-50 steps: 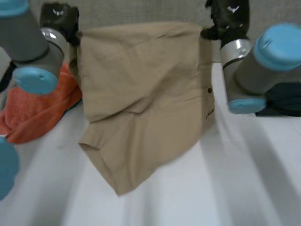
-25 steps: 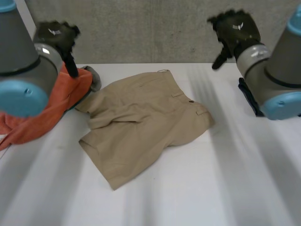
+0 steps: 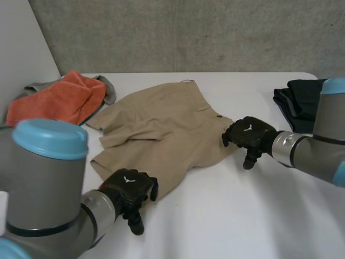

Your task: Fold the laundry.

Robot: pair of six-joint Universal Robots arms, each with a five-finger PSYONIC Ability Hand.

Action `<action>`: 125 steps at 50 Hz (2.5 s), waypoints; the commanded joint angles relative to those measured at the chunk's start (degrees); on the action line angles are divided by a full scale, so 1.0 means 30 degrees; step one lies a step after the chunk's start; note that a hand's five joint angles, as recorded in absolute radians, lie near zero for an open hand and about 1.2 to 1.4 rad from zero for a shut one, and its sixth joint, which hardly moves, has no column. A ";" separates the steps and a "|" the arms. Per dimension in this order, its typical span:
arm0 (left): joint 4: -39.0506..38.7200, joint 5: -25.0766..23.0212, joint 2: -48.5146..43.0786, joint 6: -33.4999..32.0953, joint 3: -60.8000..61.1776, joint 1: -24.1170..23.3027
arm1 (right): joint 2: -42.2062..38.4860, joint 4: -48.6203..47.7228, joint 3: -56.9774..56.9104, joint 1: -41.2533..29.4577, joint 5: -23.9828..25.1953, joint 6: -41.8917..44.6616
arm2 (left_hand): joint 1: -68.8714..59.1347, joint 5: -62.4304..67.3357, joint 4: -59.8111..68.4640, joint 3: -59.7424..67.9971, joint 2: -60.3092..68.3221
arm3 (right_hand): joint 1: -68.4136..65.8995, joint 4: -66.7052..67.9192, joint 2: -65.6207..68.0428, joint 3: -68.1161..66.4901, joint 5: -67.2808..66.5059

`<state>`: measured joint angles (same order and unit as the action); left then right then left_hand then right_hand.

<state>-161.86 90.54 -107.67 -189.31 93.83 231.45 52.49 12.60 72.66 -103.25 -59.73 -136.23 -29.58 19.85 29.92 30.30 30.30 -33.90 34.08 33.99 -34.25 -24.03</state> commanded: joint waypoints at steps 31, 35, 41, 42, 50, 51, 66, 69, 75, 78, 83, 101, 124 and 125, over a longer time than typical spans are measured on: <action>-0.5371 0.5766 -0.6268 -0.4774 -0.4646 0.0252 | -0.6072 -0.8680 -0.4884 -0.2291 -0.2179 -0.1700 | -1.2748 1.2658 1.2635 1.2506 1.2508 | -1.0571 1.0513 1.0540 -1.0456 -1.0527; -0.5606 0.5679 -0.6005 -0.5185 -0.4646 0.0076 | -0.5604 -0.8593 -0.4709 -0.2262 -0.2295 -0.2080 | -1.6806 1.6717 1.6693 1.6565 1.6567 | -1.5366 1.5308 1.5335 -1.5251 -1.5322; -0.5140 0.5562 -0.4045 -0.5625 -0.4384 -0.0129 | -0.3205 -0.5757 -0.3158 -0.1970 -0.2384 -0.2433 | -1.6806 1.6717 1.6693 1.6565 1.6567 | -1.5366 1.5308 1.5335 -1.5251 -1.5322; -0.4906 0.5474 -0.3722 -0.5713 -0.4238 -0.0158 | -0.2765 -0.5113 -0.2865 -0.1853 -0.2355 -0.2316 | -1.6806 1.6717 1.6693 1.6565 1.6567 | -1.5366 1.5308 1.5335 -1.5251 -1.5322; 0.0393 0.2606 -0.0879 -0.8903 -0.2305 -0.0130 | 0.3180 0.6129 0.1555 0.0050 -0.2442 0.3829 | -1.6806 1.6717 1.6693 1.6565 1.6567 | -1.5366 1.5308 1.5335 -1.5251 -1.5322; 0.0979 0.2254 -0.0703 -0.9255 -0.2158 -0.0071 | 0.3766 0.7593 0.2199 0.0314 -0.2617 0.4736 | -1.6806 1.6717 1.6693 1.6565 1.6567 | -1.5366 1.5308 1.5335 -1.5251 -1.5322; 0.2599 0.0873 -0.1754 -1.0431 -0.4466 0.1218 | 0.5387 0.7553 0.4378 0.0346 -0.2353 0.5687 | -1.6806 1.6717 1.6693 1.6565 1.6567 | -1.5366 1.5308 1.5335 -1.5251 -1.5322; 0.1195 0.1633 -0.2955 -1.0196 -0.6545 0.1686 | 0.3952 0.6089 0.2124 -0.0122 -0.3494 0.3843 | -1.6806 1.6717 1.6693 1.6565 1.6567 | -1.5366 1.5308 1.5335 -1.5251 -1.5322; -0.2199 0.1929 -0.4566 -0.9641 -1.2248 0.2272 | 0.1375 0.2229 -0.3901 -0.1116 -0.6771 -0.0254 | -1.6806 1.6717 1.6693 1.6565 1.6567 | -1.5366 1.5308 1.5335 -1.5251 -1.5322; -0.3756 0.1578 -0.4948 -0.9347 -1.4687 0.2477 | 0.0932 0.0262 -0.6224 -0.1440 -0.7742 -0.1316 | -1.6806 1.6717 1.6693 1.6565 1.6567 | -1.5366 1.5308 1.5335 -1.5251 -1.5322; -0.7355 0.1020 -0.5067 -0.8004 -1.9285 0.3034 | 0.1017 -0.6083 -0.9362 -0.1968 -0.9178 -0.3190 | -1.6806 1.6717 1.6693 1.6565 1.6567 | -1.5366 1.5308 1.5335 -1.5251 -1.5322; -0.8183 0.0844 -0.6207 -0.2605 -1.6639 0.4235 | -0.0499 -1.4982 -0.6118 -0.2820 -0.8682 -0.4161 | -1.6806 1.6717 1.6693 1.6565 1.6567 | -1.5366 1.5308 1.5335 -1.5251 -1.5322; -0.0671 0.0698 -0.1384 -0.8344 -0.3247 0.1983 | 0.5254 -0.1637 0.5127 -0.1473 -0.7571 0.1544 | -1.6806 1.6717 1.6693 1.6565 1.6567 | -1.5366 1.5308 1.5335 -1.5251 -1.5322; 0.0157 0.0727 -0.0969 -0.8640 -0.2892 0.1835 | 0.5904 -0.0779 0.5571 -0.1326 -0.7483 0.1987 | -1.6806 1.6717 1.6693 1.6565 1.6567 | -1.5366 1.5308 1.5335 -1.5251 -1.5322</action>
<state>-174.92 92.44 -119.74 -210.10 77.39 239.49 57.78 -5.88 80.64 -109.11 -83.18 -138.79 -65.46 58.05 68.66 68.34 68.52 -64.94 68.39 67.23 -67.78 -58.37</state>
